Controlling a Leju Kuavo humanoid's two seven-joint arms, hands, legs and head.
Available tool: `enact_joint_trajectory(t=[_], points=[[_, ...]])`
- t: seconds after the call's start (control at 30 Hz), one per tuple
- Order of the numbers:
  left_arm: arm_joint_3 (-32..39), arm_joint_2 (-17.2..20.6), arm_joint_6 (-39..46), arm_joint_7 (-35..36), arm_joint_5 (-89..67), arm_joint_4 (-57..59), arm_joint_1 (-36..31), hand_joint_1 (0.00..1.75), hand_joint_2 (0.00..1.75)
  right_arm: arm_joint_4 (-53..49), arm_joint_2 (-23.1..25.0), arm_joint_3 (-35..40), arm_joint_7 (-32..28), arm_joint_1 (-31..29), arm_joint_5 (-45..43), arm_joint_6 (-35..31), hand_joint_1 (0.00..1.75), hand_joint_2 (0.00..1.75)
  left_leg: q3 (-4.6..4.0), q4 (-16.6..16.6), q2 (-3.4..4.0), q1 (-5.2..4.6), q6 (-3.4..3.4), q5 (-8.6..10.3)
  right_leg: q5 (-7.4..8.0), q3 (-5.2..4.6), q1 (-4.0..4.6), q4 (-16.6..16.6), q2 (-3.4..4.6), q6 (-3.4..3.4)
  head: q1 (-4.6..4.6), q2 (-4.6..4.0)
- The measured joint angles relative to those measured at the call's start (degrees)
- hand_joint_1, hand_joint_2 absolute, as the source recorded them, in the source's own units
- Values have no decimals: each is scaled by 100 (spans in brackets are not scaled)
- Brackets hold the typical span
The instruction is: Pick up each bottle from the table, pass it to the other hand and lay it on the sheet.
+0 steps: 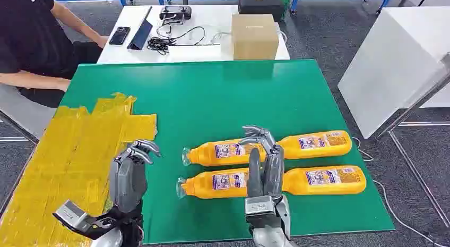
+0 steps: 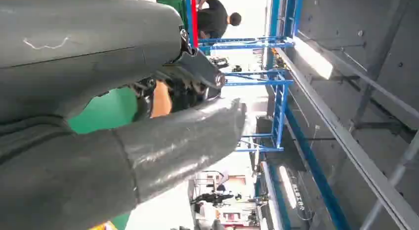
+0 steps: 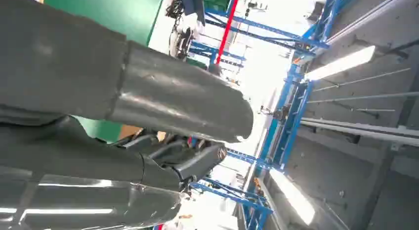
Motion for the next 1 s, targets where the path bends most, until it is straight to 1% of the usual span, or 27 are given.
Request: enact_joint_trajectory(t=[0.27, 0.3, 0.37, 0.4, 0.47, 0.57, 1.0], points=[[0, 0, 0, -7, 2, 0, 0, 175, 0, 0, 0, 0, -8, 0, -13, 17, 175, 0, 0, 0, 0, 0, 0, 0, 0, 0, 0, 0, 0, 0, 0, 0], [0, 0, 0, -75, 66, 0, -2, 175, 0, 0, -2, 2, -84, 1, -134, 152, 175, 0, 0, 0, 0, 0, 0, 0, 0, -1, 0, 0, 0, 0, 0, 0], [72, 2, -139, -364, 367, -48, -41, 175, 0, -85, -120, -2, -473, 47, -666, 1107, 175, 0, -1, 0, -1, 0, 0, 0, 0, -1, 0, 0, -1, 0, 0, 0], [140, 4, -254, -429, 415, -74, -88, 175, 0, -127, -201, -35, -611, 95, -721, 1546, 175, 0, -1, 0, -2, 0, 0, 0, 0, 0, 0, 0, -1, 0, 2, 0], [269, 7, -376, -461, 411, -114, -135, 175, 0, -168, -249, -91, -728, 180, -741, 1879, 175, 0, -2, 0, -2, 0, 0, 0, 0, 0, 0, 0, -1, 0, -4, 0], [348, 7, -437, -468, 398, -160, -158, 175, 0, -212, -295, -157, -761, 216, -761, 1974, 175, 0, -2, 0, -2, 0, 0, 0, 0, 0, 0, 0, -1, 0, 0, 0], [466, 7, -463, -470, 389, -197, -180, 175, 0, -271, -385, -247, -761, 269, -761, 1978, 175, 0, -2, 0, -1, 0, 0, 0, 0, -1, 0, 0, -1, 0, 2, 0]])
